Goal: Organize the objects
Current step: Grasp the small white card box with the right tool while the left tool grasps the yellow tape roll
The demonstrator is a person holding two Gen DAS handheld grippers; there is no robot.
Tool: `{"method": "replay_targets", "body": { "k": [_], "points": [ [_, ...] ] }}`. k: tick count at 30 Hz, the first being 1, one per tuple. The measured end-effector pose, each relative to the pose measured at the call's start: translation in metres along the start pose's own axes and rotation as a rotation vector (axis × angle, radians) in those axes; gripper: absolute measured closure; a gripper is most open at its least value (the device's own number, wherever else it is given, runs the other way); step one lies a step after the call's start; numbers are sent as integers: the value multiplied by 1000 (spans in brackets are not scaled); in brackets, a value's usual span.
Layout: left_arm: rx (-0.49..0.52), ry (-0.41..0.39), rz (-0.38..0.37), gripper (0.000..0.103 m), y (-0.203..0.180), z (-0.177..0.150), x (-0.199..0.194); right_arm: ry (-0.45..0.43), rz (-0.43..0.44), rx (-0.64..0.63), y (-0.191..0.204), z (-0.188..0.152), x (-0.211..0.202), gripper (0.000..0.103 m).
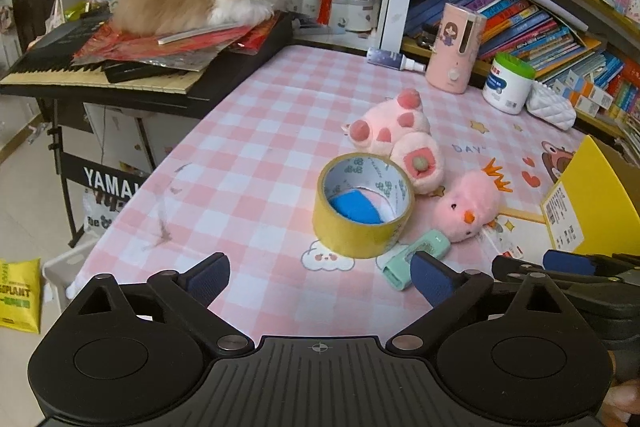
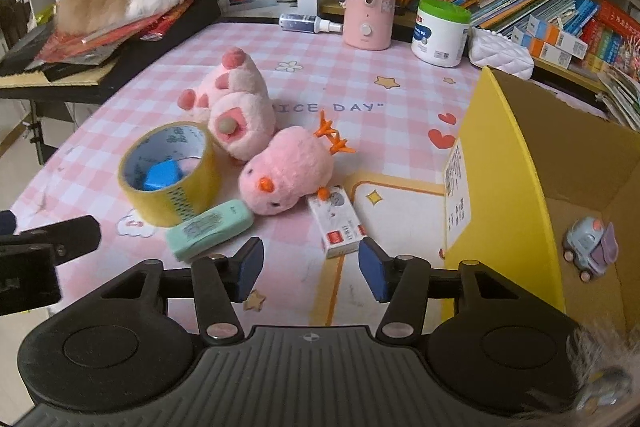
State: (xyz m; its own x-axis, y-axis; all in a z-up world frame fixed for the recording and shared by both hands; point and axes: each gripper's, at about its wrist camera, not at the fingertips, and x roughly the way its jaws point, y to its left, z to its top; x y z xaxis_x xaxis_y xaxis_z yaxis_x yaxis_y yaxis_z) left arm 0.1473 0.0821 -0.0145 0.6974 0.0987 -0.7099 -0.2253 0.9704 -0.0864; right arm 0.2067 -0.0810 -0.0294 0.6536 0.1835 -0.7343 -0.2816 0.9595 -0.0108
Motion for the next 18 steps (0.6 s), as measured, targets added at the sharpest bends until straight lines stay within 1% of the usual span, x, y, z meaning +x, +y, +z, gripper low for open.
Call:
{"method": "replay_targets", "body": {
  "k": [7,9,12,15,18],
  "points": [
    [-15,21,-27,3,-6,9,18,12,-75,-9,-5,8,27,52],
    [-6,28,-38,3,-9,14,24,11,-81,-14,-5,11,36,52],
    [17,22,-43,3,-14,23,34,21,-87,-20,-6,15,48,52],
    [58,24,-41,3,-21,30,48,50,-70,2,-10,16,59,52],
    [129,55,-7,3,-30,34,67,66,-51,18,-12,16,66,52]
  ]
}}
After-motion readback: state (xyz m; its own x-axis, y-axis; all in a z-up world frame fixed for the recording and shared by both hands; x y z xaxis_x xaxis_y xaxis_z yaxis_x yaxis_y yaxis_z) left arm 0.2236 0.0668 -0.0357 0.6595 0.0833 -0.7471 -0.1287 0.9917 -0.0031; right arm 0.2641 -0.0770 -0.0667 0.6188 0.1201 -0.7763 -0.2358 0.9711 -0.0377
